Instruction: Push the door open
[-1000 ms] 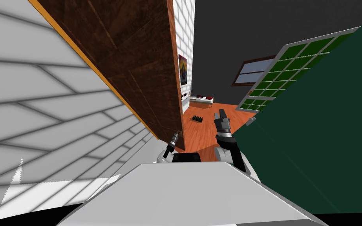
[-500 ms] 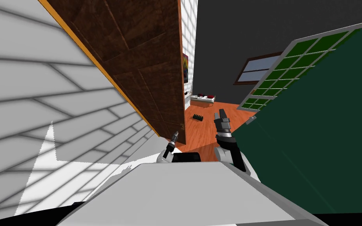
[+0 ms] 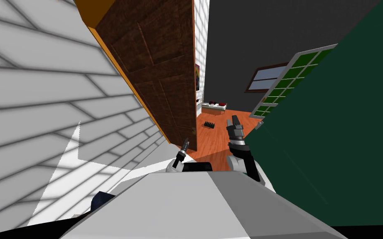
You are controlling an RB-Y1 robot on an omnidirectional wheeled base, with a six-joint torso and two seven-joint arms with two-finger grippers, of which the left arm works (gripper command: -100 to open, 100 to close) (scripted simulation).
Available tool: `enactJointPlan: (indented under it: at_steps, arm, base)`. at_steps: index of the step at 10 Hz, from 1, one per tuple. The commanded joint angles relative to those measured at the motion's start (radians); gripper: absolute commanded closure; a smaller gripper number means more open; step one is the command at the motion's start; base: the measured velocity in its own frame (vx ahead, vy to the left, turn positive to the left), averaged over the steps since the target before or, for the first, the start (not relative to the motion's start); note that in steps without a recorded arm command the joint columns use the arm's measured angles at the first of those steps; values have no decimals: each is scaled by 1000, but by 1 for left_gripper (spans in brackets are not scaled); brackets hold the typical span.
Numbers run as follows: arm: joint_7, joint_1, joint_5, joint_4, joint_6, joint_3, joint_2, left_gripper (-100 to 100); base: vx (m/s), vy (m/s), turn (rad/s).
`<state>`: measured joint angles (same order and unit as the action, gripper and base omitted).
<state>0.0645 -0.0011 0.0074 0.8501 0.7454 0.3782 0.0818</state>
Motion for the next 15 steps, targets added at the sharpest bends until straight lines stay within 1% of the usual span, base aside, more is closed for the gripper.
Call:
enactJointPlan:
  at_steps: [1, 4, 7, 9, 10, 15]
  arm:
    - [-2, -1, 1, -3, 3, -2, 0, -100]
    - [-9, -5, 3, -13, 14, -11, -4, -100]
    - [-15, -8, 5, -23, 24, -19, -11, -100]
    - [-15, -8, 5, -23, 24, -20, -11, -100]
    - [-15, -8, 5, -23, 24, -20, -11, 100]
    - [-15, -8, 5, -23, 24, -20, -11, 100]
  base:
    - [161, -71, -16]
    - [210, -86, -24]
    - [211, -116, -31]
    - [141, -54, -6]
    - [-18, 2, 8]
    - [-15, 6, -4]
